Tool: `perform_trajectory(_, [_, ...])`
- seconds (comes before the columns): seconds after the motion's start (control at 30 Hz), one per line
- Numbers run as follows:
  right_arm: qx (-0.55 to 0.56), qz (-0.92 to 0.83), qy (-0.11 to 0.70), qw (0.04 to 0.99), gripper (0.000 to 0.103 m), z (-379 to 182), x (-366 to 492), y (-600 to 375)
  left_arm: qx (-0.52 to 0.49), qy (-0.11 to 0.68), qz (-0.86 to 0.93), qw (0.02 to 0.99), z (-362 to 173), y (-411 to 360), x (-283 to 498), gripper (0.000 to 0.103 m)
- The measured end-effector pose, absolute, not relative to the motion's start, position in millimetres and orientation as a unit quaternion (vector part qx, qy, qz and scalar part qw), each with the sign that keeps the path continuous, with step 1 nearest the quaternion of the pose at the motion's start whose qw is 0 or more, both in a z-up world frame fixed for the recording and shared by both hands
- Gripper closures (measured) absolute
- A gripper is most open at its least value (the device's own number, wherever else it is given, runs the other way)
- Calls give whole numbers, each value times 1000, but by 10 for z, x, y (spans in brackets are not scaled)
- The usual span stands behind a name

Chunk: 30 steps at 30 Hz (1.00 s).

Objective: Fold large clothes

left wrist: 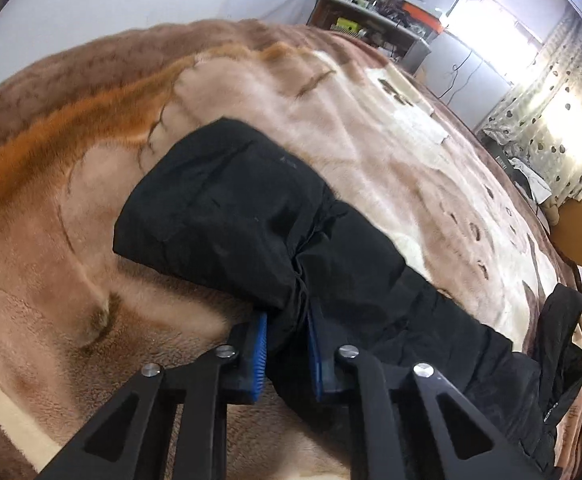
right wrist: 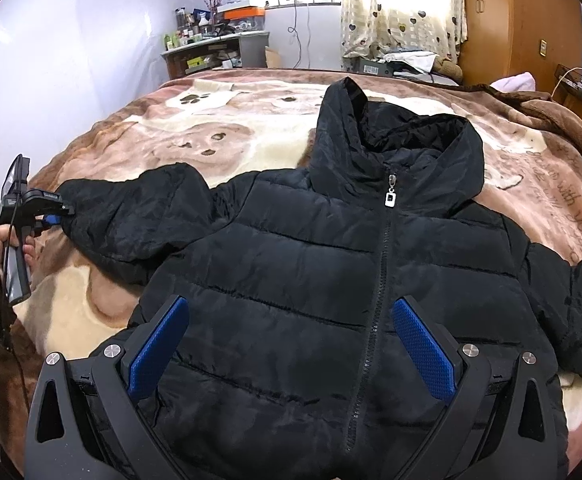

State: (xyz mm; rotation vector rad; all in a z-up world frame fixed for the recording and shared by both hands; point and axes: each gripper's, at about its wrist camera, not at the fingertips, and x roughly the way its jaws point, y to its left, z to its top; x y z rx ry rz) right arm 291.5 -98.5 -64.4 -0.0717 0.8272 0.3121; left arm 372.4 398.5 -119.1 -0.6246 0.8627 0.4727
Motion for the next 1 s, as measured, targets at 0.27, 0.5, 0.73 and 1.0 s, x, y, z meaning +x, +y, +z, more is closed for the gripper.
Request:
perform_trajectory(0.27, [-21,142,386,911,2,-497,2868,-1109,-224,354,171,892,-625,3532,3685,89])
perform_trajectory(0.5, [-12,131,371,919,2,-353,2775,-1265,-108,336,102,930,-146,2674,3669,89])
perform_trajectory(0.73, [10,123,359,925,2,-226,2670,-1523,-63,335,19,940,116,1762,3623,89])
perform_trajectory(1.0, [43,97,348,931,2,-164,2564,-1940,-12,382,-46,923,-145,713,3595,89])
